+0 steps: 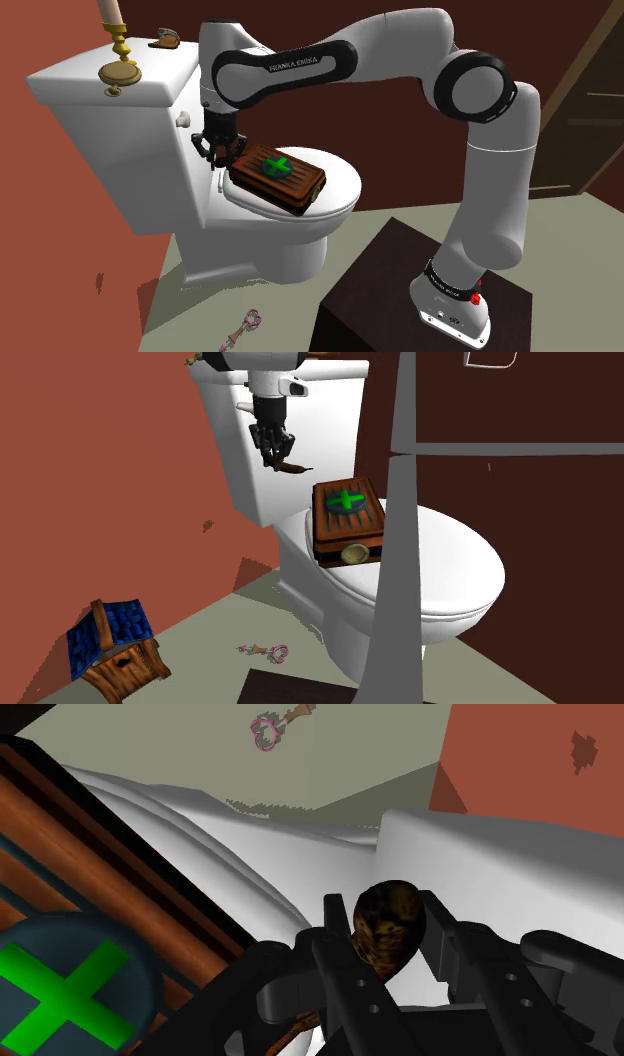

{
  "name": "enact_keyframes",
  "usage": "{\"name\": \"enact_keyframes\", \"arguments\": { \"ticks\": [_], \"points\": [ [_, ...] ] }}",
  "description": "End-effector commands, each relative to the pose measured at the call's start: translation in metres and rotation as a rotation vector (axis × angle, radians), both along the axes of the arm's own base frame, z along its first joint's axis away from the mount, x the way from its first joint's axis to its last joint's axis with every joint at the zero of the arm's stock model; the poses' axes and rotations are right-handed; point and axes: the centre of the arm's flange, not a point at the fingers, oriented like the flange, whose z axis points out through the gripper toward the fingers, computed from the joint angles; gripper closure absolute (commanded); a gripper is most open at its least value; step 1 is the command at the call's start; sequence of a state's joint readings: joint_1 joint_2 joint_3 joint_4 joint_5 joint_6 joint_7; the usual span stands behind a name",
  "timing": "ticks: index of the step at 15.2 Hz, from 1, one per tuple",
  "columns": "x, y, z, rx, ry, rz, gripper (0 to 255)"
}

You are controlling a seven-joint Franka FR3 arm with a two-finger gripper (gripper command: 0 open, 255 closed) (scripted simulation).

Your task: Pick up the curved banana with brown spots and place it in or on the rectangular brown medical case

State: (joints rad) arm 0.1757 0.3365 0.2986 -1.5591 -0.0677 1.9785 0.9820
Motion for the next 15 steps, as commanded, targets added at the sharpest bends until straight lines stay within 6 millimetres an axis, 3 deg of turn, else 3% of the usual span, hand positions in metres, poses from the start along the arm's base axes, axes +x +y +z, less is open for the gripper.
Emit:
{"name": "enact_keyframes", "arguments": {
  "ticks": [1, 2, 15],
  "points": [
    [0.000, 0.002, 0.016, 0.009, -0.018, 0.000, 255],
    [0.000, 0.002, 0.019, 0.009, -0.018, 0.000, 255],
    [-0.032, -0.168, 0.027, 0.009, -0.018, 0.000, 255]
  ]
}}
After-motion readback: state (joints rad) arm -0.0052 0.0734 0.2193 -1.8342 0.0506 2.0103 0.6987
